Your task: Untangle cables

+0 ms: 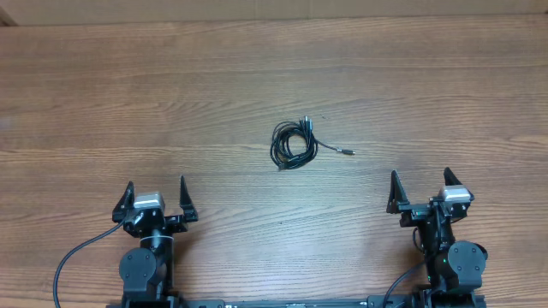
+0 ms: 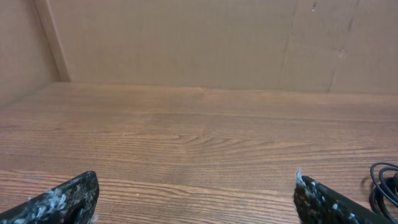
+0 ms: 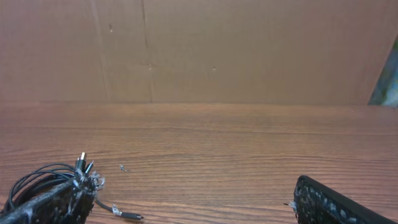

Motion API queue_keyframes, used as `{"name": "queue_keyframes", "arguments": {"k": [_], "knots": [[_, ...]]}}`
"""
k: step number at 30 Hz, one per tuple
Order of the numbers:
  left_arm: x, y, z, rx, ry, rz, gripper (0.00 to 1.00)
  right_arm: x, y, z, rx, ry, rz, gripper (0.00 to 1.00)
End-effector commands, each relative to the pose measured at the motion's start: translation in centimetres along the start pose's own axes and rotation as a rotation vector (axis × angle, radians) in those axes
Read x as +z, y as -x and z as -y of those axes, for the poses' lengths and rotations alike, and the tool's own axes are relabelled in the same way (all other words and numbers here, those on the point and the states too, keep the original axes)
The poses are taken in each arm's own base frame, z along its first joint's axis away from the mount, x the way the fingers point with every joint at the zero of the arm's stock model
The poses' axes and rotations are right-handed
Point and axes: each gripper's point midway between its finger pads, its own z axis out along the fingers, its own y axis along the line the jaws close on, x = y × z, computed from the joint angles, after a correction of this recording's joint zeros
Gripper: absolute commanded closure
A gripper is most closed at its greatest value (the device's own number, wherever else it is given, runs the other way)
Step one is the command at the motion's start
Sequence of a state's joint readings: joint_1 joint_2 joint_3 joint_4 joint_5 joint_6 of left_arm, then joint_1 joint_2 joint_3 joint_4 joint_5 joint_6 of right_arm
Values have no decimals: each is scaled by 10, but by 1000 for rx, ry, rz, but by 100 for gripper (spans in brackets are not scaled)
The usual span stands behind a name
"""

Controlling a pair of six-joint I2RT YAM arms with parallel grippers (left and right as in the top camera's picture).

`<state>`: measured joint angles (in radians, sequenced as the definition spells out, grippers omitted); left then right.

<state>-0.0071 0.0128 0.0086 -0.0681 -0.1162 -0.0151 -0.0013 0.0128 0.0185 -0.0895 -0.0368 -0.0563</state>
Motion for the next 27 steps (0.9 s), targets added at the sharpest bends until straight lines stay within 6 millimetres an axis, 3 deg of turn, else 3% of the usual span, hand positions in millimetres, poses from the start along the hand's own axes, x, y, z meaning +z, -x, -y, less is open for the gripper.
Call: {"name": "queue_keyframes", "arguments": {"k": [1,8,11,13,19,25,27], "knots": [[0,0,2,16,-11,4,0,0,-1,3,-4,-13,5,0],[0,0,2,16,-11,4,0,0,-1,3,-5,-13,5,0],[-1,10,2,14,-9,44,0,0,-1,3,-5,-13,9,0],[-2,20,18,-44,-102,83,0,-1,14,-16,81,97,64,0],[-17,68,48,28,-280,291,0,-9,16,-51,119,309,56,0],[-41,117,59,57,-355,471,0,-12,36,-55,133,339,133,0],[-49,136,59,61,-357,509,0,-15,51,-56,119,345,196,0]]}}
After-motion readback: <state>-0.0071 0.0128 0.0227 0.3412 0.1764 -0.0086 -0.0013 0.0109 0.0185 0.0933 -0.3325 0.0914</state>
